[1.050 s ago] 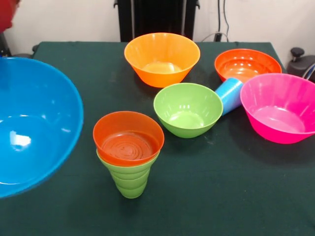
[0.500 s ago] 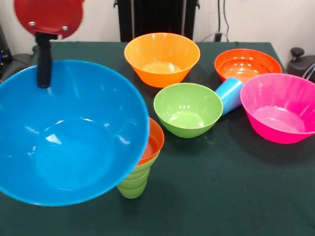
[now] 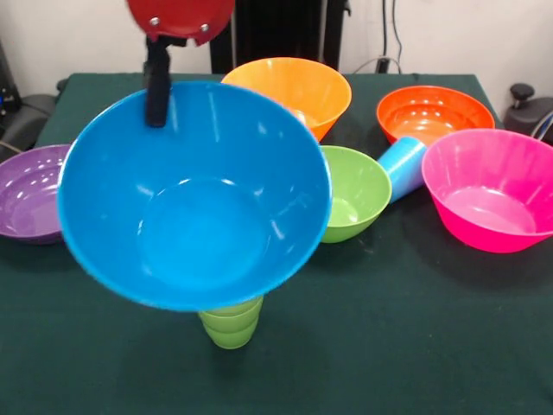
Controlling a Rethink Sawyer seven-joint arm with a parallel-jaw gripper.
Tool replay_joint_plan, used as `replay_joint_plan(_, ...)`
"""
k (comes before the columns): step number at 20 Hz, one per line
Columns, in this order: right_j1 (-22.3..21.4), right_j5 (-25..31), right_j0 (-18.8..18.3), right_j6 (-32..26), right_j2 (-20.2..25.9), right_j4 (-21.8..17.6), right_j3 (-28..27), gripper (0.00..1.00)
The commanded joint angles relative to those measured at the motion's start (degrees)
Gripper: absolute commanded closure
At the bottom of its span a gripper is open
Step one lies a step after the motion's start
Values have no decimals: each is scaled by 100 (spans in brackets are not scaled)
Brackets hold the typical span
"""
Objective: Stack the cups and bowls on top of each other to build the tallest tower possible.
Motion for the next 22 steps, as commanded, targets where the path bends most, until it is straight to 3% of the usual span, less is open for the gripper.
replay_joint_plan(1,-691,-601,183,830,513,-69,1749,100)
replay_joint_plan(5,-939,-897,181,628,629,-15,2284,100)
replay_joint_plan(14,-1219,-1207,197,496,738,-21,2863,100)
replay_joint_plan(22,-1152,-1783,232,505,954,-39,3108,100)
